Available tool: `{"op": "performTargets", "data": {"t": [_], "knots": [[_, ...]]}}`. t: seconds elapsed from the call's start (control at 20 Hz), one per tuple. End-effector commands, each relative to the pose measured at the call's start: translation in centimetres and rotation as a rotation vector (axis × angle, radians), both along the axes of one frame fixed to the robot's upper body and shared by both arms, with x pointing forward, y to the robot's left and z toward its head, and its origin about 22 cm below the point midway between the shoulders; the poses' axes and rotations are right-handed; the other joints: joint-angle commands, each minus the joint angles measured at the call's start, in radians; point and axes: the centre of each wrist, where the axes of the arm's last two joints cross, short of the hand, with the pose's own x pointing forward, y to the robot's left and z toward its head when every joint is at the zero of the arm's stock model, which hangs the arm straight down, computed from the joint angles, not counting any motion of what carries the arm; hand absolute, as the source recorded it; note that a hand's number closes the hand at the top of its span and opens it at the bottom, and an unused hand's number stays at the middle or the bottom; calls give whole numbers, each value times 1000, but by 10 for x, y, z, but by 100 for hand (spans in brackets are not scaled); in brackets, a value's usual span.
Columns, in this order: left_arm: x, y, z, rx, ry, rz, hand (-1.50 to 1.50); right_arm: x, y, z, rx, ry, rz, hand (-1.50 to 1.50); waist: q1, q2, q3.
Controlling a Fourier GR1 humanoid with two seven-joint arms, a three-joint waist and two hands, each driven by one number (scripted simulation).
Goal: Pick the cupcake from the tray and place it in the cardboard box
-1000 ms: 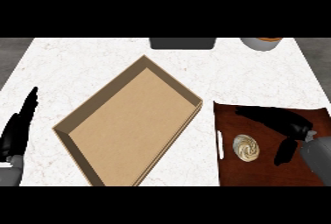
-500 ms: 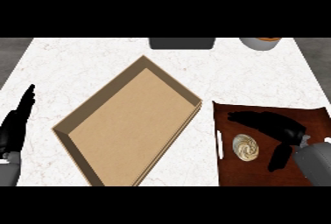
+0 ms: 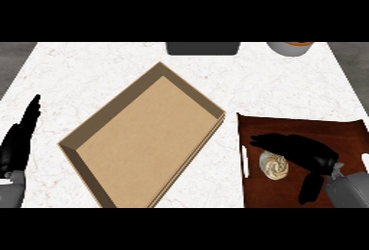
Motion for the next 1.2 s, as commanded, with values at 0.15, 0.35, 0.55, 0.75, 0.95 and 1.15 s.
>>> {"op": "performTargets", "data": {"t": [0.15, 0.35, 0.55, 0.75, 0.95, 1.15], "knots": [[-13, 0, 21, -4, -10, -5, 0, -7, 14, -19, -95, 32, -51, -150, 6, 0, 0], [-2, 3, 5, 7, 9, -12, 0, -10, 26, -44, -85, -5, -83, 150, 2, 1, 0], [4, -3, 3, 2, 0, -8, 0, 2, 33, -36, -9, -217, -88, 150, 0, 1, 0], [5, -7, 5, -11, 11, -15, 0, 17, 33, -39, -17, -290, -104, 150, 3, 2, 0], [-14, -13, -7, 4, -8, -7, 0, 9, 37, -35, -18, -375, -198, 150, 5, 0, 0], [-9, 4, -4, 9, -2, 24, 0, -9, 67, -4, -58, -393, -440, 150, -21, -8, -2]]}}
